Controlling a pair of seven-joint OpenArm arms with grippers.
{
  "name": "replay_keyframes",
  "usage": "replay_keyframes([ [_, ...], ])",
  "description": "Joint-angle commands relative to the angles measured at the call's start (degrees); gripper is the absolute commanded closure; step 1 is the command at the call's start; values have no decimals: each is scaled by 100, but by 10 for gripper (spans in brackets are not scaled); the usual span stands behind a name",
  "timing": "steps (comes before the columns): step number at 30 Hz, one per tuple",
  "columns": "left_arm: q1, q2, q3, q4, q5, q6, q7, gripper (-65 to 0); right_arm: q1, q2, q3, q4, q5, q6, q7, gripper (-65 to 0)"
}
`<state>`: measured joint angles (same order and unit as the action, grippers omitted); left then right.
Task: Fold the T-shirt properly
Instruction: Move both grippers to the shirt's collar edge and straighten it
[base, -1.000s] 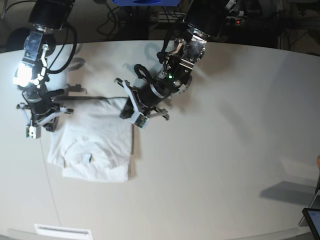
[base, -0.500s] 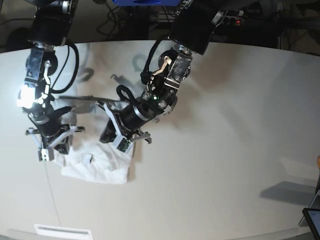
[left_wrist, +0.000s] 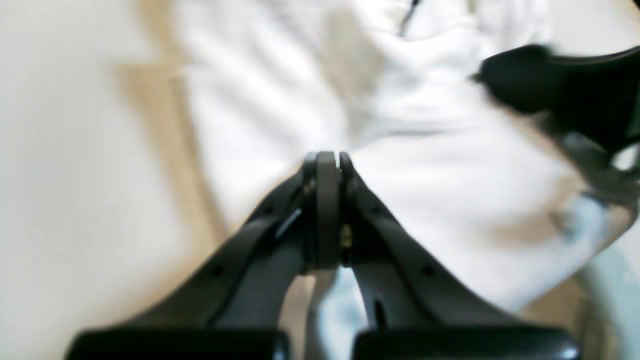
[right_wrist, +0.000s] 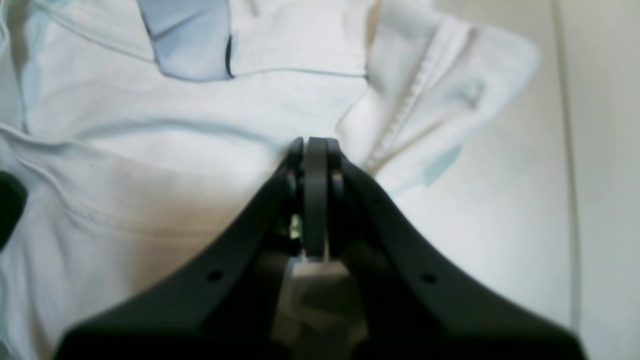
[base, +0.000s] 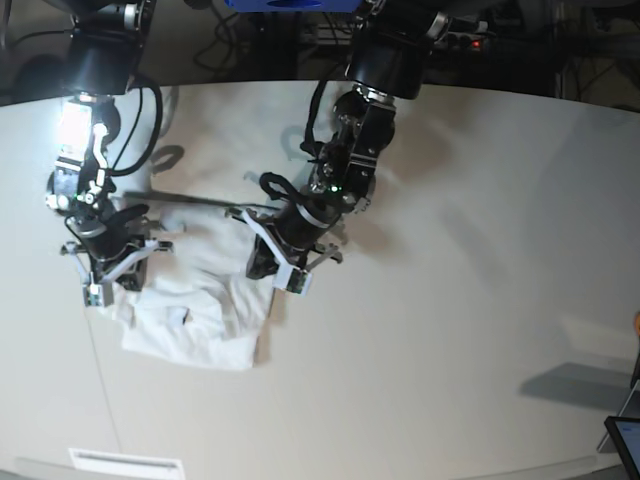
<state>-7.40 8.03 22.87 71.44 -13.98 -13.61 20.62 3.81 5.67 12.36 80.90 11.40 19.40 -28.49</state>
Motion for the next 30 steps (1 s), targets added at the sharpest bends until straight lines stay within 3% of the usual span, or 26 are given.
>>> replay_keyframes([
  [1,-196,97,3,307,-57,-15,-229,0,150,53,8,274,60,16,199,-4],
  [6,-355,97,-6,342,-57,-15,-238,0,291,211,8,380,60,16,190,-4],
  [16,-1119,97,-15,-1188,-66,310,-264,0,1003,255,-1,-1334,43,16,181,-4],
  [22,-258,63,-32,377,-66,310,-229,0,388,255,34,-218,60,16,216,-4],
  [30,771,-412,-24,1740,-57,328,202,0,-834,211,52,1496,78,-19,181,-4],
])
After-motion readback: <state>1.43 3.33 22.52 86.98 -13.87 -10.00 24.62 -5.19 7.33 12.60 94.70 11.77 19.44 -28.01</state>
